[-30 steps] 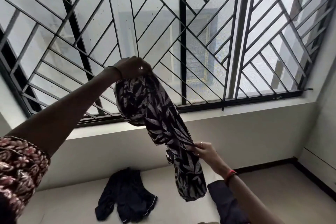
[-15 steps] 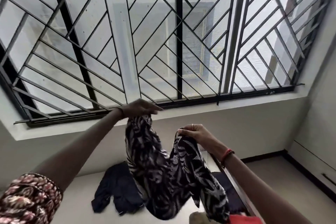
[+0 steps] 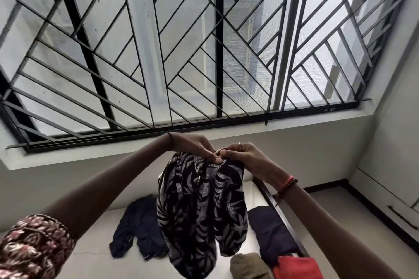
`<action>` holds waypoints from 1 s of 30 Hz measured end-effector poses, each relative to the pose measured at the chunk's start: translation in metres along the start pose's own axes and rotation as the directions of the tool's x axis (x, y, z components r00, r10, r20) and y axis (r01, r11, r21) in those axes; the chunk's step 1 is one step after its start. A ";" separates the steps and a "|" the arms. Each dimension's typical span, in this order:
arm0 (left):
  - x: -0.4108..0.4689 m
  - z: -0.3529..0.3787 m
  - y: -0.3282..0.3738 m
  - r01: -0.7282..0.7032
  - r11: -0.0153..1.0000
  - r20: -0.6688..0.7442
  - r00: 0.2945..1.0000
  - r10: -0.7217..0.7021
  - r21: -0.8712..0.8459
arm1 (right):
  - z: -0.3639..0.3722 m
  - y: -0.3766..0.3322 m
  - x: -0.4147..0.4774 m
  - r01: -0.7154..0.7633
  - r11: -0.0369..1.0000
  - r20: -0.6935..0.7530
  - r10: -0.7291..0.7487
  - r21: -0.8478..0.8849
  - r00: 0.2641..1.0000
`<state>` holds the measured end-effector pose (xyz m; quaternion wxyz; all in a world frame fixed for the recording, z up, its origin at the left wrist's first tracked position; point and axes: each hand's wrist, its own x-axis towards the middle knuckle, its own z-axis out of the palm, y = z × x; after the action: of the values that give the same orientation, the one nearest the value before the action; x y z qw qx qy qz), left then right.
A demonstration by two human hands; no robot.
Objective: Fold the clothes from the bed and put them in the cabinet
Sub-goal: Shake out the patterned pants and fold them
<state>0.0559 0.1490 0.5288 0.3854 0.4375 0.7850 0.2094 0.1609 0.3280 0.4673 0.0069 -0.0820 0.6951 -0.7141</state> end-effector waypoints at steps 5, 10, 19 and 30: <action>-0.005 -0.014 0.012 -0.051 0.994 -0.076 0.995 0.059 0.097 | -0.007 0.020 -0.008 -0.053 0.999 0.064 0.052 0.011 0.997; -0.021 -0.042 0.012 -0.033 0.973 -0.198 0.977 0.079 0.228 | -0.013 0.047 -0.021 -0.112 0.972 0.173 0.149 -0.205 0.974; -0.046 -0.075 0.005 0.046 0.946 -0.420 0.902 0.099 0.321 | -0.025 0.103 -0.029 -0.223 0.869 0.030 0.263 -0.441 0.964; -0.053 -0.080 -0.060 0.170 0.980 -0.590 0.804 -0.077 0.104 | -0.058 0.104 -0.049 -0.235 0.970 -0.082 0.240 0.065 0.967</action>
<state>-0.0218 0.0725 0.5607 0.1048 0.3282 0.9056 0.2473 0.1910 0.3884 0.3573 0.0638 0.0339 0.6798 -0.7298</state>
